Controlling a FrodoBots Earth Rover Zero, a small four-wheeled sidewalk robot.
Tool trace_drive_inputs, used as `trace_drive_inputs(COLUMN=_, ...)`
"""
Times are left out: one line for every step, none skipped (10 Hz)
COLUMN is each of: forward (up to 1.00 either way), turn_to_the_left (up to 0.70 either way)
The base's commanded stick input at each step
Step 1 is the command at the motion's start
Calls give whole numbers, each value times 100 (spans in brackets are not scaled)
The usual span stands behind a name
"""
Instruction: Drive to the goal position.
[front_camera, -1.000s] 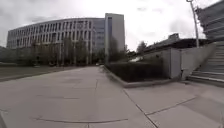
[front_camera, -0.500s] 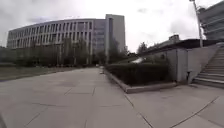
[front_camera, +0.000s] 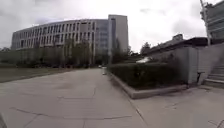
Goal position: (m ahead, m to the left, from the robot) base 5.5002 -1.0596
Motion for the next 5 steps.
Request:
trace_drive_inputs(forward=70, turn_to_the_left=2)
trace_drive_inputs(forward=70, turn_to_the_left=2)
trace_drive_inputs(forward=70, turn_to_the_left=2)
trace_drive_inputs(forward=70, turn_to_the_left=2)
trace_drive_inputs(forward=70, turn_to_the_left=2)
